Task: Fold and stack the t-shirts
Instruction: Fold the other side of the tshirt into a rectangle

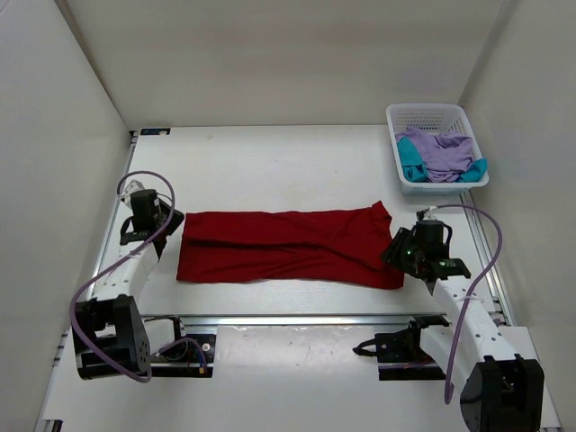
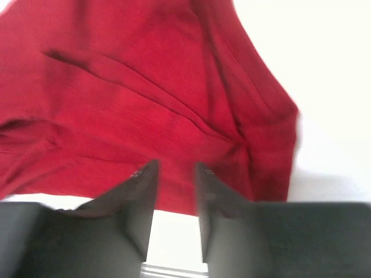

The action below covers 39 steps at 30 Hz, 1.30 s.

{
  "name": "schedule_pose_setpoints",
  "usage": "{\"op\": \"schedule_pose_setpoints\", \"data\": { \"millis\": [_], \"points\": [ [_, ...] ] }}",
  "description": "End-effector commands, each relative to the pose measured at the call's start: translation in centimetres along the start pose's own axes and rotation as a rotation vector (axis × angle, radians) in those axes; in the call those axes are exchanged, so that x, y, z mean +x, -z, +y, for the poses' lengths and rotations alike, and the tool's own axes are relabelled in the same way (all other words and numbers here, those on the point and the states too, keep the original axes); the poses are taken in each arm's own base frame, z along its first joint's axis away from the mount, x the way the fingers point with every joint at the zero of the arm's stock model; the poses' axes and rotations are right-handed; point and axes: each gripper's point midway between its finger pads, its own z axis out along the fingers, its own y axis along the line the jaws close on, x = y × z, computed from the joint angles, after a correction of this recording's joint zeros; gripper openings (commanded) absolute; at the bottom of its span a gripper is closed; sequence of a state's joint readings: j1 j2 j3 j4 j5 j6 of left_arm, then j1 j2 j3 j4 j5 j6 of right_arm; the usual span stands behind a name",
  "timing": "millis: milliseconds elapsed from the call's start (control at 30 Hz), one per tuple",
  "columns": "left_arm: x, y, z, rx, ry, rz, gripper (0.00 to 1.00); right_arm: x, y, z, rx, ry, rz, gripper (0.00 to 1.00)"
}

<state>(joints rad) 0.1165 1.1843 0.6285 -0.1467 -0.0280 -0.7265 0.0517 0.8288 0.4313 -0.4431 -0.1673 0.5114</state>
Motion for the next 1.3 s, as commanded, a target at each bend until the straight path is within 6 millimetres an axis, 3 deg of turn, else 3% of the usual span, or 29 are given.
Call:
{"op": "schedule_pose_setpoints", "data": {
  "millis": [0, 67, 100, 167, 300, 433, 600, 667, 800, 900, 967, 1067, 1267],
  "points": [
    [-2.4, 1.0, -3.5, 0.085, -0.014, -0.086, 0.28, -4.6, 1.0, 3.1, -0.036, 0.089, -0.124, 0.25],
    [-2.4, 1.5, -4.5, 0.109, -0.050, -0.111, 0.27, -4.9, 0.5, 6.0, -0.090, 0.144, -0.124, 0.11],
    [-2.2, 1.6, -4.5, 0.096, -0.077, -0.112, 0.24, -4.7, -0.2, 6.5, -0.088, 0.167, -0.102, 0.04],
    [-1.7, 1.8, -4.9, 0.102, -0.116, -0.119, 0.25, -4.9, -0.7, 8.8, -0.113, 0.230, -0.102, 0.03],
    [2.5, 1.4, -8.2, 0.269, -0.131, -0.029, 0.31, -5.9, -3.4, 12.1, -0.241, 0.294, -0.114, 0.23],
    [6.9, 0.4, -9.8, 0.307, -0.143, 0.087, 0.30, -7.0, -6.7, 13.1, -0.236, 0.349, -0.088, 0.38],
    [10.2, 0.5, -11.4, 0.363, -0.180, 0.162, 0.29, -7.2, -9.4, 14.2, -0.234, 0.375, -0.080, 0.43],
    [11.6, 0.8, -11.5, 0.376, -0.206, 0.187, 0.29, -6.0, -10.2, 14.1, -0.217, 0.399, -0.051, 0.43],
    [12.4, 1.2, -11.8, 0.397, -0.215, 0.203, 0.29, -4.6, -10.5, 14.3, -0.243, 0.392, -0.005, 0.38],
    [13.0, 1.3, -11.6, 0.402, -0.205, 0.223, 0.29, -3.3, -10.3, 14.3, -0.243, 0.392, 0.019, 0.26],
    [13.0, 1.6, -12.0, 0.421, -0.201, 0.225, 0.29, -3.0, -9.8, 13.8, -0.229, 0.387, 0.020, 0.12],
    [13.2, 1.6, -12.0, 0.428, -0.198, 0.232, 0.28, -2.1, -8.6, 13.3, -0.202, 0.384, 0.028, 0.03],
    [13.5, 2.0, -12.5, 0.448, -0.187, 0.239, 0.28, 1.0, -6.0, 13.9, -0.210, 0.383, 0.063, 0.00]
  ]
}}
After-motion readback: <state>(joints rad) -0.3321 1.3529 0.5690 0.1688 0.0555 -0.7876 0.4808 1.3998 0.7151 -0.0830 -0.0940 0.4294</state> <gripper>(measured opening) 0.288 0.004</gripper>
